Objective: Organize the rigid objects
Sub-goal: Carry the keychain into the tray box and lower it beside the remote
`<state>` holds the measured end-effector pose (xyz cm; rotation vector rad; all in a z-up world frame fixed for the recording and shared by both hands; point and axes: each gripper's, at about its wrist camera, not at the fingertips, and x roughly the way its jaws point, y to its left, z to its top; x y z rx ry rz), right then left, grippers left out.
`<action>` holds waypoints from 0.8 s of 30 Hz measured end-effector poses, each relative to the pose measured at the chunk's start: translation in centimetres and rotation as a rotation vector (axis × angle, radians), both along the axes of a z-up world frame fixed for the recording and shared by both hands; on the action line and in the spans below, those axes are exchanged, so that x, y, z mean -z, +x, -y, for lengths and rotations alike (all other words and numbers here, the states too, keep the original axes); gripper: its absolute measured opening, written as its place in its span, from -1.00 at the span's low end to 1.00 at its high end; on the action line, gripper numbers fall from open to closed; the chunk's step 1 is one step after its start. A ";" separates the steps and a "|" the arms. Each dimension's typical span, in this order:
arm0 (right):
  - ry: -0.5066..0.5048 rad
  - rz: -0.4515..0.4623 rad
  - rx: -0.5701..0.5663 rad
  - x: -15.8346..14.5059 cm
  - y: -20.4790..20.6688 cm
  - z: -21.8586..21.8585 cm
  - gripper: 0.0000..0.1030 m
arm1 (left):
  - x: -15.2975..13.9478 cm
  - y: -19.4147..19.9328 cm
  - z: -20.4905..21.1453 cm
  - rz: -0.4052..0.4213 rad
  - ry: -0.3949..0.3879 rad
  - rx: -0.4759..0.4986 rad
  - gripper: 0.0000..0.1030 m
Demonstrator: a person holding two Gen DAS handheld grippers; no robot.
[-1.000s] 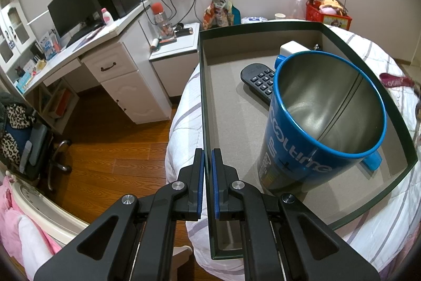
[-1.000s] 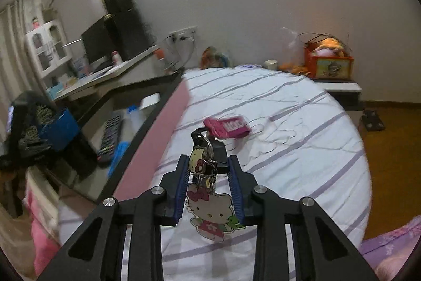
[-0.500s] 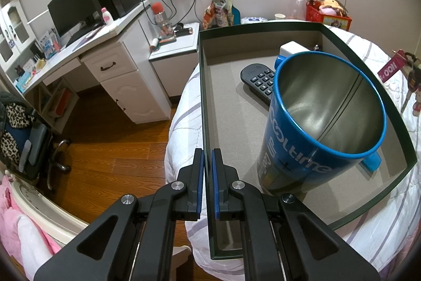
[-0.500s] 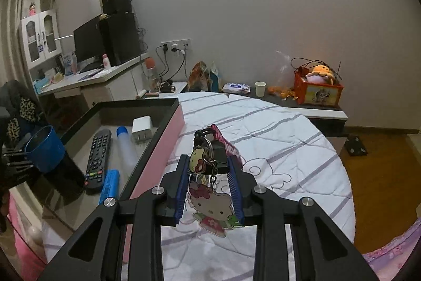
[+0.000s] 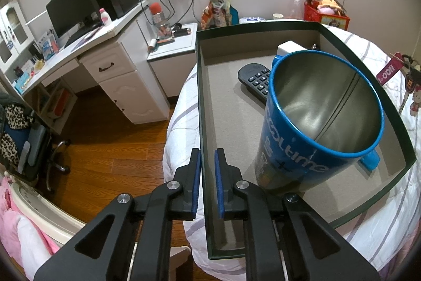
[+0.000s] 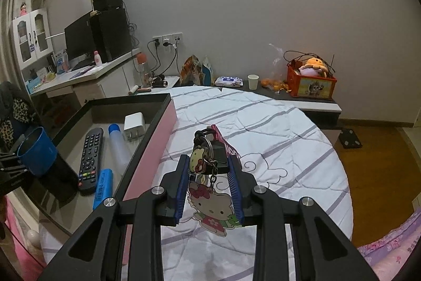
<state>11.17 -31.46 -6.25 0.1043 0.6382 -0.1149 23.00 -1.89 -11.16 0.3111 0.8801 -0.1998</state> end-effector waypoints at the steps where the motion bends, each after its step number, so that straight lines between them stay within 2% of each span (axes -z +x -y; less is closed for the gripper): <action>1: 0.000 -0.002 -0.002 0.0 -0.1 -0.1 -0.42 | 0.0 0.0 0.0 -0.001 -0.002 -0.001 -0.83; 4: -0.001 0.005 -0.003 -0.3 -0.5 -0.1 -0.42 | 0.1 -0.1 0.1 -0.003 -0.008 0.001 -0.83; 13: 0.064 0.091 -0.043 -3.6 -2.1 0.6 -0.42 | 0.1 0.0 0.1 -0.003 -0.006 0.000 -0.83; 24: 0.060 0.122 -0.109 -5.4 -0.9 -1.4 -0.42 | 0.1 -0.1 0.0 -0.003 -0.008 0.000 -0.83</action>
